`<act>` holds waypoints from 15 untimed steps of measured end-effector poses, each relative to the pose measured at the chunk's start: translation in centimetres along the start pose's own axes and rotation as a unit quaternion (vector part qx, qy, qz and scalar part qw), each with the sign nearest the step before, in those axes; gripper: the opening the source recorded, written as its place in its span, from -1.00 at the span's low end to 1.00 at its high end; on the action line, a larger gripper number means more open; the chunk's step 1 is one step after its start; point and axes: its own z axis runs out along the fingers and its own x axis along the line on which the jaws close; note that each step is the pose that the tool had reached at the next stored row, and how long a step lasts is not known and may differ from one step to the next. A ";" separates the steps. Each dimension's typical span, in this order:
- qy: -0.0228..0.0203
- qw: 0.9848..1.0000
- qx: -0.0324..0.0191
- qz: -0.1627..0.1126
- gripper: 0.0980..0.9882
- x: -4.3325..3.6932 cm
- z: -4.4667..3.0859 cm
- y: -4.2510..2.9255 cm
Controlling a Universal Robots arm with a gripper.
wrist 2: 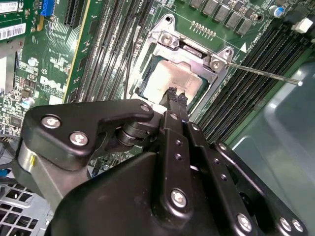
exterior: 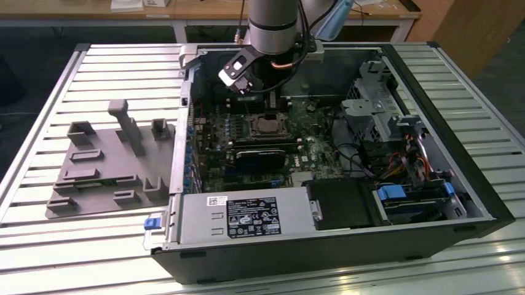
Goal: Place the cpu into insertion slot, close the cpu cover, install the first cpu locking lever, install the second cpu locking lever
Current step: 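Close the cpu cover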
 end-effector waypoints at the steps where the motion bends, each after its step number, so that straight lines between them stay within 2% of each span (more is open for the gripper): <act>1: 0.000 1.000 0.000 0.000 -0.99 0.00 0.00 0.00; 5: 0.000 1.000 0.000 -0.031 -0.99 0.00 0.01 0.00; 8: -0.001 0.998 0.000 -0.056 -0.99 0.00 0.02 0.00; 11: -0.001 0.997 -0.001 -0.083 -0.99 0.00 0.02 0.00; 15: 0.000 0.993 -0.001 -0.118 -0.99 0.00 0.03 -0.01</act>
